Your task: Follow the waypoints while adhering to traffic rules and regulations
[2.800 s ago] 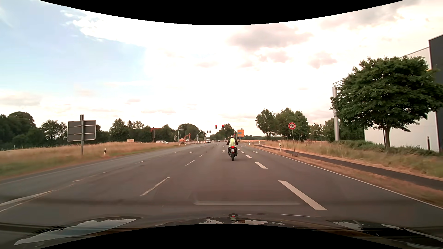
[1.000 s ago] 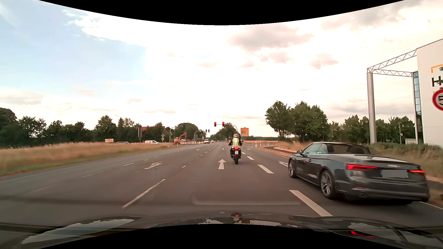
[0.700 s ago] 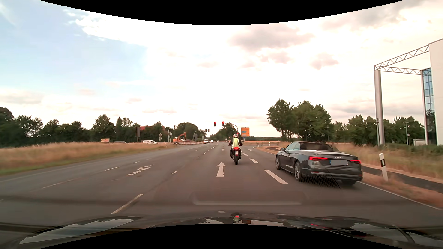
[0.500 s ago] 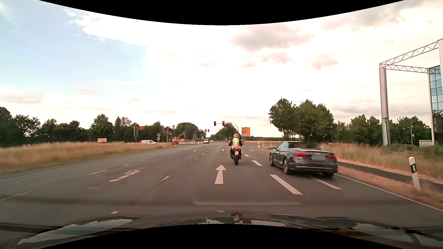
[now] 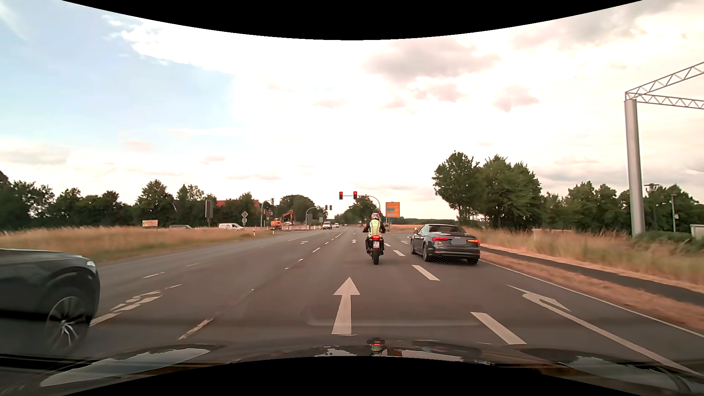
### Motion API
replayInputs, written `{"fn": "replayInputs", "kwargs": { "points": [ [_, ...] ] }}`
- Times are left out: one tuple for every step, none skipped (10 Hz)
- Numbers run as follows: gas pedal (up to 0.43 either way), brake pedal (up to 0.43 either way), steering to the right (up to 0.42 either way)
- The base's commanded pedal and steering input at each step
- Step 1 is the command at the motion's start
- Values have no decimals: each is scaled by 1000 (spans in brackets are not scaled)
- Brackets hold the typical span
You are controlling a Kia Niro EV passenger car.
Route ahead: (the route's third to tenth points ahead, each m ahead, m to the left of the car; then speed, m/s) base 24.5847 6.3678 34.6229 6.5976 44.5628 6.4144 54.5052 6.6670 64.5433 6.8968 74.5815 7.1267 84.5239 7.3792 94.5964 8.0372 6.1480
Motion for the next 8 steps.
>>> {"fn": "replayInputs", "kwargs": {
  "points": [
    [87,0,-3],
    [87,0,-3],
    [87,0,-3],
    [87,0,-3],
    [87,0,-3],
    [87,0,-3],
    [87,0,-3],
    [87,0,-4]
  ]
}}
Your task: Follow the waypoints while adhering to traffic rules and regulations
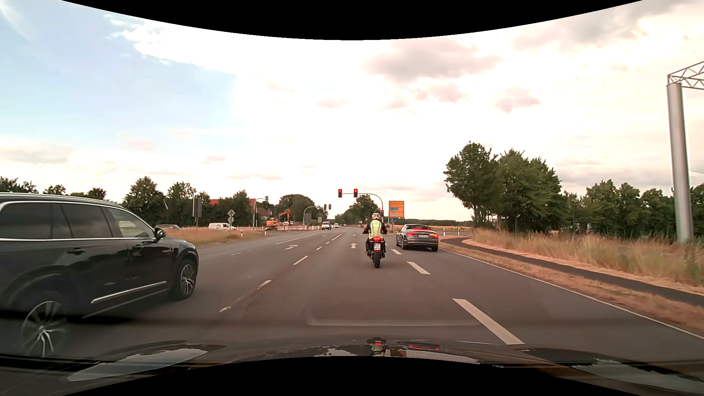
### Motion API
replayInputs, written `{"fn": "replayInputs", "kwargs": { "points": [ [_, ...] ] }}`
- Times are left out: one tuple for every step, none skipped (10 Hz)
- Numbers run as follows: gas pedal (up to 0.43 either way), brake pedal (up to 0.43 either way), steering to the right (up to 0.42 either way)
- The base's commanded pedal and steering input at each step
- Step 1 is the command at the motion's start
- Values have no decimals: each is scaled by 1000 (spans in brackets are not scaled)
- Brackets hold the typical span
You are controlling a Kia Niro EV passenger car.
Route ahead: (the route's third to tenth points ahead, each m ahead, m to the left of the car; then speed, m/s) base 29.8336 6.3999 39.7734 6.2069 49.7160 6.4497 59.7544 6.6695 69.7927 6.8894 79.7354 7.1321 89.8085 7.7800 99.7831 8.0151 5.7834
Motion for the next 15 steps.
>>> {"fn": "replayInputs", "kwargs": {
  "points": [
    [87,0,-7],
    [87,0,-12],
    [87,0,-12],
    [87,0,-12],
    [87,0,-12],
    [87,0,-12],
    [79,0,-12],
    [79,0,-12],
    [28,0,-12],
    [0,0,-12],
    [0,0,-10],
    [0,0,-7],
    [0,0,-5],
    [0,0,-5],
    [0,0,-5]
  ]
}}
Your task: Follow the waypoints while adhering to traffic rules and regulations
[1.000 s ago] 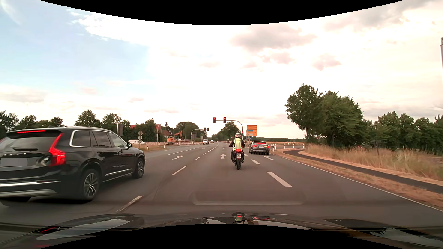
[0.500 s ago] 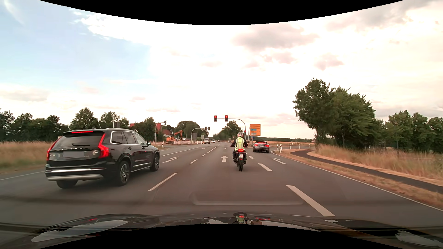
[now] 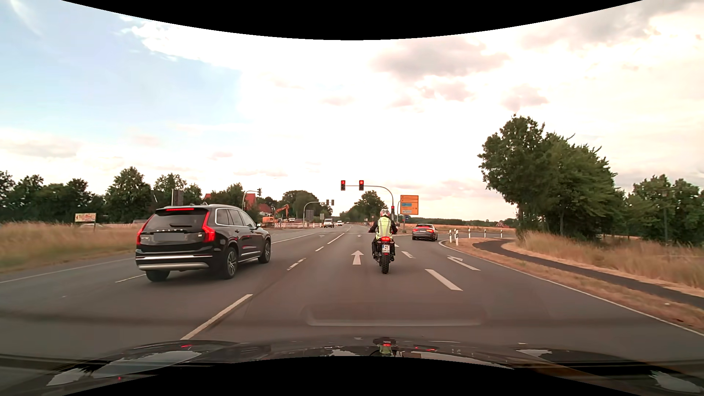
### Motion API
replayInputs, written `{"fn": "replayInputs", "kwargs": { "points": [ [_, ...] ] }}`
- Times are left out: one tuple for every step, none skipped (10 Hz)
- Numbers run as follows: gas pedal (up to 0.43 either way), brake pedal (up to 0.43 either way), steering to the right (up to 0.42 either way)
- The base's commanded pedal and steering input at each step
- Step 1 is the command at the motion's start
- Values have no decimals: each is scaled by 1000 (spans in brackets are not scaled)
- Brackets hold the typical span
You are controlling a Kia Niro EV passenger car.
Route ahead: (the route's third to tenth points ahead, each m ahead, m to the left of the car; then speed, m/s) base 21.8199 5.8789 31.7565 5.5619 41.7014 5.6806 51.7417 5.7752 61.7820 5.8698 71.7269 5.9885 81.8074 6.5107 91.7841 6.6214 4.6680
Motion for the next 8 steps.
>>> {"fn": "replayInputs", "kwargs": {
  "points": [
    [20,0,-5],
    [20,0,-5],
    [20,0,-5],
    [20,0,-5],
    [20,0,-5],
    [20,0,-5],
    [20,0,-5],
    [20,0,-4]
  ]
}}
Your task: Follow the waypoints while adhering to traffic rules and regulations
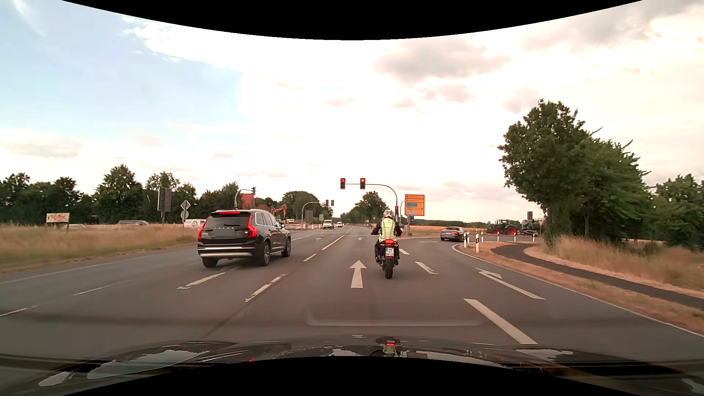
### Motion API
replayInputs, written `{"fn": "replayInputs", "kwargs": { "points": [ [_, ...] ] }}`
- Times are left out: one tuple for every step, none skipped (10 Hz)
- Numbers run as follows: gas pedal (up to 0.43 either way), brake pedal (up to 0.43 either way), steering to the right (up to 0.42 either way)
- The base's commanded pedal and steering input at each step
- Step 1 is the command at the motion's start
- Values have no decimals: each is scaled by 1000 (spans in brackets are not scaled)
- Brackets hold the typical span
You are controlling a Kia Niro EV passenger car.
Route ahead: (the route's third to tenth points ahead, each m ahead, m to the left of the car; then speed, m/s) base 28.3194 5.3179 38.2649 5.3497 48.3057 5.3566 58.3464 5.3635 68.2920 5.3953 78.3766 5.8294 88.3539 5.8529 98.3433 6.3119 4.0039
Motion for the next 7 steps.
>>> {"fn": "replayInputs", "kwargs": {
  "points": [
    [20,0,-4],
    [20,0,-3],
    [20,0,-2],
    [20,0,-2],
    [20,0,-2],
    [20,0,-2],
    [20,0,-2]
  ]
}}
